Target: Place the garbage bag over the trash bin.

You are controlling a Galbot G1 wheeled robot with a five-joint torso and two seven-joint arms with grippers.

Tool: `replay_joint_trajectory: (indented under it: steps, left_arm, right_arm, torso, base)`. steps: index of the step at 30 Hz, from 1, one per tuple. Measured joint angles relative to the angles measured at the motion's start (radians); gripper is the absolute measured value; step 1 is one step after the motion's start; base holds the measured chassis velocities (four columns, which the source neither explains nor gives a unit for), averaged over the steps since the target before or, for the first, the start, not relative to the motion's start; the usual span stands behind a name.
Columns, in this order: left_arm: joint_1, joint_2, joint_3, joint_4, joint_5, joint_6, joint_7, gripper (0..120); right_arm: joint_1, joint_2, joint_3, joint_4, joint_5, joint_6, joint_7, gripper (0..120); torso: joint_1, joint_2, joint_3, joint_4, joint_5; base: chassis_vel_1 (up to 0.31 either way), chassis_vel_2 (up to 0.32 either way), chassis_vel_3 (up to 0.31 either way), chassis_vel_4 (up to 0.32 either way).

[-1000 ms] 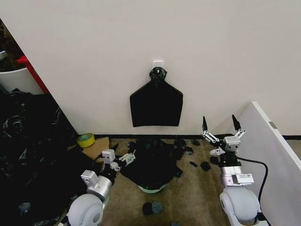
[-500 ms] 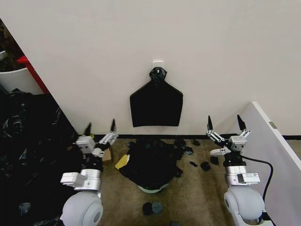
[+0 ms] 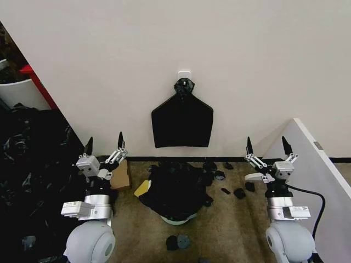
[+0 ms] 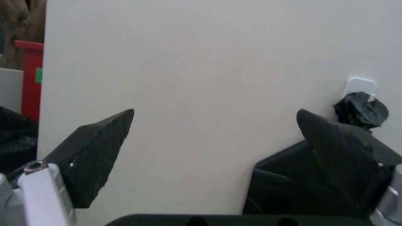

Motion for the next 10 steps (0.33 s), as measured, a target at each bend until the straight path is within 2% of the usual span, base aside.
replay_joint_trajectory:
  steps: [10]
  left_arm:
    - [0.019,-0.007,0.000,-0.007,0.014,-0.014,0.000,100]
  right_arm:
    - [0.001,0.011,-0.005,-0.003,-0.006,0.007,-0.004,100]
  torso:
    - [0.000,0.000,0.000,0.0001,0.0000]
  base:
    - [0.000,0.000,0.000,0.000]
